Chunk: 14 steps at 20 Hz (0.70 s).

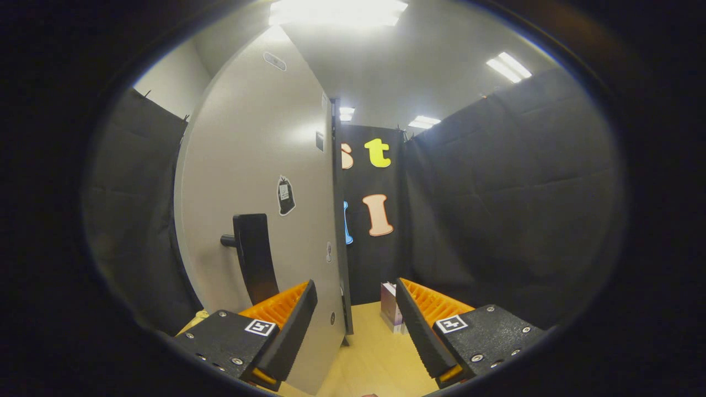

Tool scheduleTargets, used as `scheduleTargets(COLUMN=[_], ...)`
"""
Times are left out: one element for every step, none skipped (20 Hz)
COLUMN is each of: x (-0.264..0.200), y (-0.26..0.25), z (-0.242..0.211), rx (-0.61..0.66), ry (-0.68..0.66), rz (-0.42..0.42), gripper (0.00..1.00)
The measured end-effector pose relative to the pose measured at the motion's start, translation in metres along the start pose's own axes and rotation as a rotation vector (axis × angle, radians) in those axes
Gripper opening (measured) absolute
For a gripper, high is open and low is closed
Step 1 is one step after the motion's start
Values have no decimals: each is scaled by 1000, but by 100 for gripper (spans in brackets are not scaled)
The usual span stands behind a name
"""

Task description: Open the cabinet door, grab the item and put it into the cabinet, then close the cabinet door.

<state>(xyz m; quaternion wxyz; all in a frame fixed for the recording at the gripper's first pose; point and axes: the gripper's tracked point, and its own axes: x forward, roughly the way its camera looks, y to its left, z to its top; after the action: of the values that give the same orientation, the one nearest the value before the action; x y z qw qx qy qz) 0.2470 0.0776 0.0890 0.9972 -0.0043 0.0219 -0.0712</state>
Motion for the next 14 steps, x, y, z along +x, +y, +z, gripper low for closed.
scheduleTargets(x=[0, 1, 3, 4, 8, 9, 11, 13, 15, 16, 18, 19, 22, 24], y=[8, 14, 20, 25, 28, 32, 36, 41, 45, 49, 54, 59, 64, 69], z=[0, 0, 0, -1, 0, 0, 1, 1, 1, 2, 2, 2, 2, 2], rx=[-2, -2, 1, 3, 5, 6, 7, 11, 14, 18, 21, 24, 27, 28], ry=[1, 2, 7, 7, 8, 9, 9, 12, 14, 15, 17, 19, 20, 22], rz=[14, 29, 43, 53, 59, 64, 71, 79, 89, 97, 105, 114, 124, 135], gripper=[89, 89, 89, 89, 89, 89, 89, 89, 89, 89, 89, 89, 89, 89])
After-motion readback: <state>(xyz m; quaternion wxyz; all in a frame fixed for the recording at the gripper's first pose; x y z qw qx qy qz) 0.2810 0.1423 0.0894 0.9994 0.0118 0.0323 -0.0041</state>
